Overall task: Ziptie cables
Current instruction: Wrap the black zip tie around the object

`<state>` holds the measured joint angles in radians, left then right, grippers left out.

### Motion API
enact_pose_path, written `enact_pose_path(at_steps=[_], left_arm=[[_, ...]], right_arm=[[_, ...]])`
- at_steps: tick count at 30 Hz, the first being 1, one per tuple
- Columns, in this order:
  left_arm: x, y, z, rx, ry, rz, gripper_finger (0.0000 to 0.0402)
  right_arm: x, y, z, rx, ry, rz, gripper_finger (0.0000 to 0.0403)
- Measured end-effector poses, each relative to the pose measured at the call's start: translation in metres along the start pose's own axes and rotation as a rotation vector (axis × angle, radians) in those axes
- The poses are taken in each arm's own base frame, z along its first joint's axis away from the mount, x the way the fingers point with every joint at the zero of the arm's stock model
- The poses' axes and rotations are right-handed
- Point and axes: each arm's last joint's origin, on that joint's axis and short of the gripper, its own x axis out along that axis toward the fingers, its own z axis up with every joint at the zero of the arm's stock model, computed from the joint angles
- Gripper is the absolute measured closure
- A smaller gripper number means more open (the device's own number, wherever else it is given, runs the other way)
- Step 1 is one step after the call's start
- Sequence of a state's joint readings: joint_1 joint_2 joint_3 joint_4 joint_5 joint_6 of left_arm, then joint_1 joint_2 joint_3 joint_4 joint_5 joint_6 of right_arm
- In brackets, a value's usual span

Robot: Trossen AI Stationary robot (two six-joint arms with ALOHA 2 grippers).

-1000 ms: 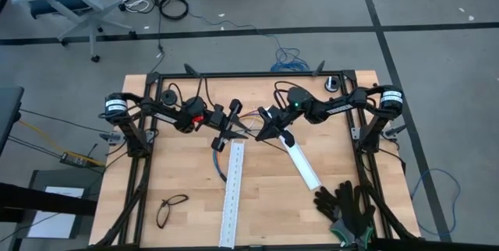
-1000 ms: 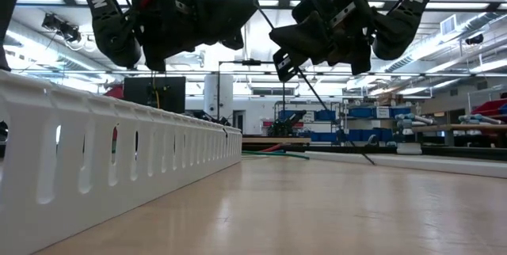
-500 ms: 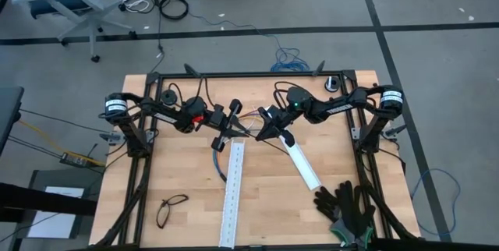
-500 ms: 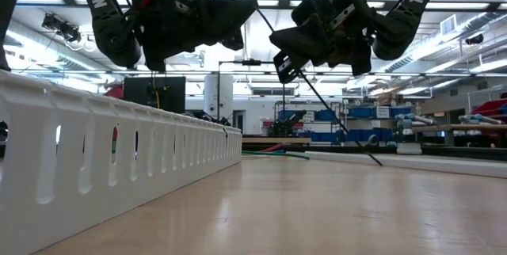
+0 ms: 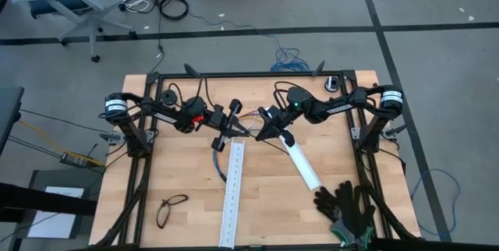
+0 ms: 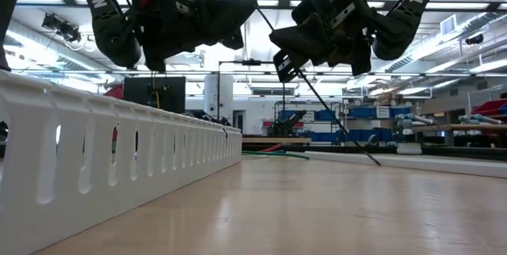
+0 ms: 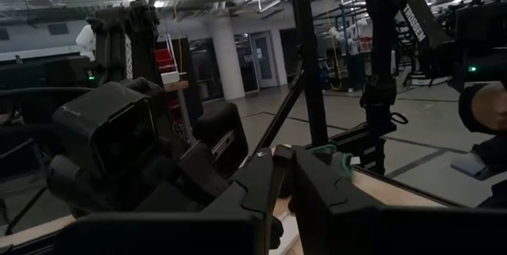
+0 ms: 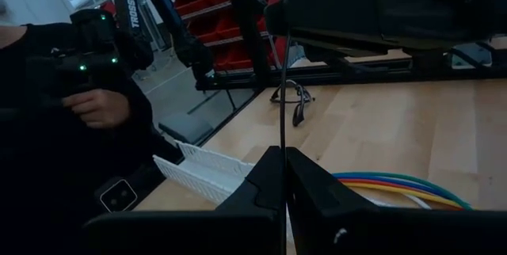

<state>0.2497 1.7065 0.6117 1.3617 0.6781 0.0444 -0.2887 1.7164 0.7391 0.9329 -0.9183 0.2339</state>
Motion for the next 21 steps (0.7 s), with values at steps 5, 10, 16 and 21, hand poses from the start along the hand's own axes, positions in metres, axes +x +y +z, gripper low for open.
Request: enact_pose_path(at_steps=[5, 10, 16, 21], left_arm=[[0.000, 0.001, 0.000, 0.000, 0.002, 0.016, 0.0385], [-0.003, 0.004, -0.001, -0.019, 0.007, 0.031, 0.0399], [-0.007, 0.010, -0.001, -0.051, 0.014, 0.055, 0.0401], [-0.010, 0.013, -0.005, -0.078, 0.049, 0.067, 0.0401]], right_arm=[[-0.001, -0.002, 0.000, 0.035, -0.007, -0.047, 0.0402], [-0.005, -0.007, 0.000, 0.108, -0.014, -0.090, 0.0395], [-0.009, -0.010, 0.000, 0.124, -0.017, -0.104, 0.0370], [-0.016, -0.015, 0.001, 0.125, -0.025, -0.129, 0.0349]])
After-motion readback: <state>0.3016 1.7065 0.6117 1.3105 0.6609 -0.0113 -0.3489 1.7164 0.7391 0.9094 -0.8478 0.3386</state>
